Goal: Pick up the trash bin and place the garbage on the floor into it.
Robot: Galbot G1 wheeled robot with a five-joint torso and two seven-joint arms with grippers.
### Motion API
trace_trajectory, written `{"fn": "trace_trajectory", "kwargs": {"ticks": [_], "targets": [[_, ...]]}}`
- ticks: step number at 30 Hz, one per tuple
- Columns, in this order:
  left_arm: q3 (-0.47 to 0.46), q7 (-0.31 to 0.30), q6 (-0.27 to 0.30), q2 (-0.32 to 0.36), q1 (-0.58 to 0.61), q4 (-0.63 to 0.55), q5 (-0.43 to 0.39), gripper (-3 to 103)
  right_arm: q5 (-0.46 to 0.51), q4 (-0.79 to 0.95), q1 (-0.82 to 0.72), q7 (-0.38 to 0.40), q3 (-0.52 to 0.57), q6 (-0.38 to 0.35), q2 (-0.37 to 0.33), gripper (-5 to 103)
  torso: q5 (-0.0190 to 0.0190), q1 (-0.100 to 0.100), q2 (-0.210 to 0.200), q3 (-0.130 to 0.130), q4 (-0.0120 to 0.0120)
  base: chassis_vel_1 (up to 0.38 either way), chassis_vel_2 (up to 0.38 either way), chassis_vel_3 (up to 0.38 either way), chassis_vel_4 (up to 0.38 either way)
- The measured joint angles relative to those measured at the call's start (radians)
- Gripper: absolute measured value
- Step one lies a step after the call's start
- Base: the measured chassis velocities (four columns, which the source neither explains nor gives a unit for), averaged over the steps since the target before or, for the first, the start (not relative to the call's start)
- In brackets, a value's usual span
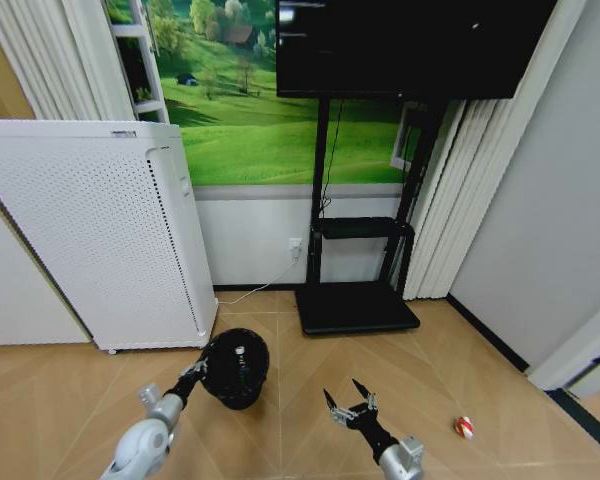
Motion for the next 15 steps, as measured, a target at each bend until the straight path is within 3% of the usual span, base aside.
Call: {"fn": "trace_trajectory", "kwargs": {"ticks": [10, 12, 15], "targets": [[-0.087, 0.025, -0.009, -0.027, 0.072, -0.012, 0.003, 7, -0.025, -0.039, 0.011, 0.019, -0.004, 0.0, 0.006, 100, 0.0003, 0.0, 0.0, 0.0, -0.0004, -0.211, -0.216, 0.208, 0.212], [-0.09, 0.025, -0.011, -0.035, 0.071, -0.012, 0.004, 7, -0.042, -0.056, 0.026, 0.049, -0.008, 0.0, 0.006, 100, -0.001, 0.0, 0.0, 0.0, -0.0002, -0.271, -0.276, 0.283, 0.28], [-0.087, 0.025, -0.016, -0.039, 0.071, -0.012, 0.006, 7, -0.065, -0.069, 0.039, 0.086, -0.009, -0.006, 0.007, 100, -0.0001, 0.0, 0.0, 0.0, -0.0002, -0.3, -0.284, 0.289, 0.297]]}}
